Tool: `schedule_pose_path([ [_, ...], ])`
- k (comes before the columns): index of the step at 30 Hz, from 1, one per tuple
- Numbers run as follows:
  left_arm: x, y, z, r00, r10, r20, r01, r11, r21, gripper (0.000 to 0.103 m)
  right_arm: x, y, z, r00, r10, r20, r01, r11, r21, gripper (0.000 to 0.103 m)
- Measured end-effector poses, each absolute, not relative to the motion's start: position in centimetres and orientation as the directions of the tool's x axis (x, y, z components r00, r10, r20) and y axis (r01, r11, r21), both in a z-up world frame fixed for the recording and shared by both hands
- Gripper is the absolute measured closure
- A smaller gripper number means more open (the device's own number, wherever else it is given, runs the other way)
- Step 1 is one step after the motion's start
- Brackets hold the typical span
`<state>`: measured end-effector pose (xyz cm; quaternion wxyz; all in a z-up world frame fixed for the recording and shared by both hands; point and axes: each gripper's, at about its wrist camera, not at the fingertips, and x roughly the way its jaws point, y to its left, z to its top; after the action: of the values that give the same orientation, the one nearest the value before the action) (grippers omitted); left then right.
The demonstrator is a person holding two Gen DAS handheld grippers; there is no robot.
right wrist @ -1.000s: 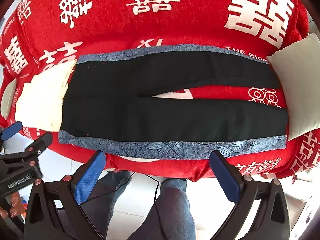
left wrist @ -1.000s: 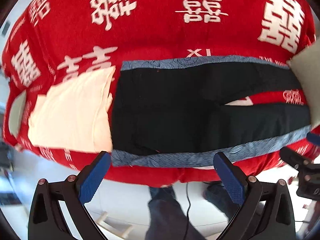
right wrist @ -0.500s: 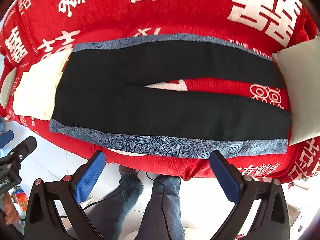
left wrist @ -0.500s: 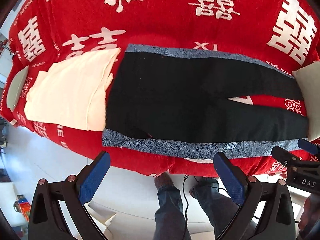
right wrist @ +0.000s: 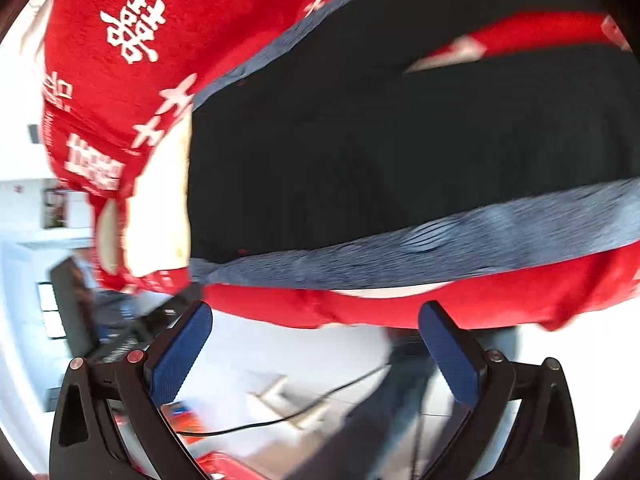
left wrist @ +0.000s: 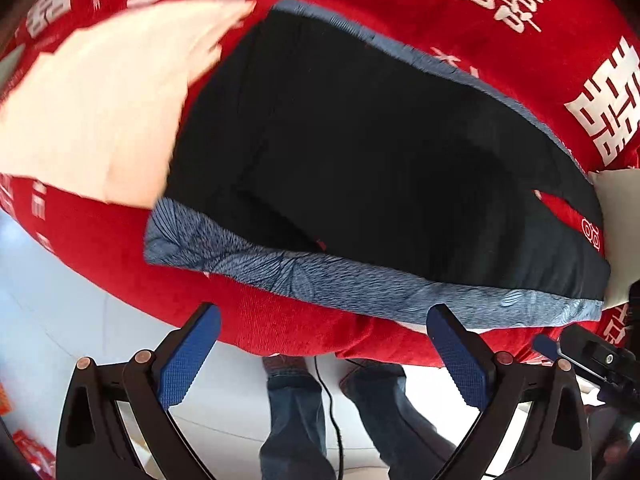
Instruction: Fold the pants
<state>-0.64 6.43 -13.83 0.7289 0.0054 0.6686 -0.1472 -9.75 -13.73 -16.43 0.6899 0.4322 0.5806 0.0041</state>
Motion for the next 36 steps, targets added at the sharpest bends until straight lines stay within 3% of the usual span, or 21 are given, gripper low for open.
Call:
schedule_pose_path([
  [1, -0.8, 6.9, -14.6, 0.057, -0.234, -0.971, 0.214, 0.952, -0.217, 0.0, -9.7, -13.3, -17.2, 0.33, 0.524, -0.785, 0.49, 0.615, 0.617, 0.007],
  [2, -0.9, 7.4, -15.3, 0.045, -0.261, -0.964, 0.205, 0.947, -0.247, 0.008, -9.6, -12.6, -18.4, 0.33, 0.548, -0.769, 0.483, 0.602, 0.636, 0.012],
  [3, -1.0, 7.8, -16.0, 0.035, -0.287, -0.957, 0.192, 0.942, -0.276, 0.016, -9.6, -11.9, -20.1, 0.322, 0.581, -0.748, 0.479, 0.581, 0.658, 0.026],
  [4, -1.0, 8.1, -16.7, 0.019, -0.314, -0.949, 0.179, 0.935, -0.306, 0.018, -9.6, -11.4, -20.9, 0.32, 0.603, -0.731, 0.477, 0.563, 0.674, 0.033],
  [5, -0.9, 8.5, -17.3, 0.003, -0.339, -0.941, 0.162, 0.928, -0.334, 0.018, -9.7, -10.9, -22.4, 0.327, 0.642, -0.693, 0.472, 0.524, 0.709, 0.034],
  [15, -0.8, 8.9, -21.6, -0.074, -0.461, -0.884, 0.087, 0.88, -0.466, 0.017, -10.0, -10.4, -28.3, 0.5, 0.689, -0.525, 0.498, 0.266, 0.825, 0.035],
  [27, 1.8, 7.3, -22.2, -0.034, -0.649, -0.76, -0.149, 0.755, -0.639, 0.017, -8.0, -11.9, -22.1, 0.644, 0.687, -0.336, 0.271, 0.206, 0.94, 0.035],
  [29, 2.6, 7.8, -21.6, 0.026, -0.646, -0.763, -0.172, 0.749, -0.64, 0.018, -8.1, -12.0, -21.9, 0.643, 0.692, -0.328, 0.267, 0.199, 0.943, 0.035],
  [32, 3.9, 8.6, -21.0, 0.078, -0.64, -0.765, -0.19, 0.743, -0.641, 0.03, -8.5, -12.3, -23.2, 0.625, 0.693, -0.359, 0.296, 0.214, 0.931, 0.035],
  [36, 3.5, 8.2, -20.8, 0.036, -0.577, -0.816, -0.122, 0.808, -0.577, 0.03, -10.3, -13.7, -26.1, 0.615, 0.662, -0.429, 0.398, 0.209, 0.893, 0.035],
])
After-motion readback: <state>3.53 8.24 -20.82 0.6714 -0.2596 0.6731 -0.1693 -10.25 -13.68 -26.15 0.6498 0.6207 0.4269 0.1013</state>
